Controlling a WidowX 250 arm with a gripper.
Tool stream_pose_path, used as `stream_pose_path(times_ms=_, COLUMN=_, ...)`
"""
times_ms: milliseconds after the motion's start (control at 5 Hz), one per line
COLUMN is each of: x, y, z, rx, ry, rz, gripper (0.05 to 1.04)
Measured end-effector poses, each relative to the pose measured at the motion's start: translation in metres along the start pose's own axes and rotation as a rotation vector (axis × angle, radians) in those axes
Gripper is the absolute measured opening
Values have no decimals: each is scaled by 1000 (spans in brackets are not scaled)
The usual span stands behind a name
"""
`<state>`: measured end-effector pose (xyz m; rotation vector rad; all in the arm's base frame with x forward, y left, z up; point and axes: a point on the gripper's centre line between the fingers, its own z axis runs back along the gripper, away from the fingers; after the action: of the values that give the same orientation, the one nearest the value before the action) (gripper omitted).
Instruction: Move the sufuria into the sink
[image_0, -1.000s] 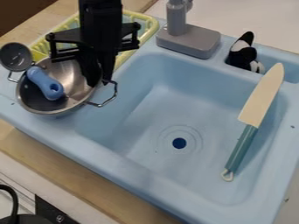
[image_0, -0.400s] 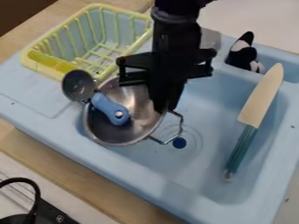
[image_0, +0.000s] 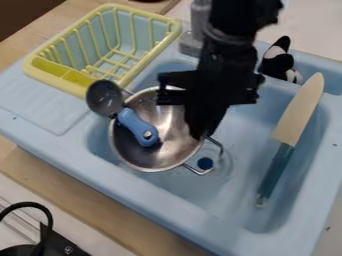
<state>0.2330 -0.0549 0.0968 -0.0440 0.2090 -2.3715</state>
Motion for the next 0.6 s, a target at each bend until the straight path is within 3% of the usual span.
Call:
stream_pose_path(times_ms=200, x=0, y=13, z=-6, rx=-42, ry=56, rz=-45, gripper=57)
stream_pose_path(times_ms=400, x=3, y=18, z=-11, rx=-115, ry=92, rz=-113, gripper=57)
stream_pose_path(times_ms=600, x=1, y=23, z=-11, rx=-97, ry=130, rz=-145, gripper=57)
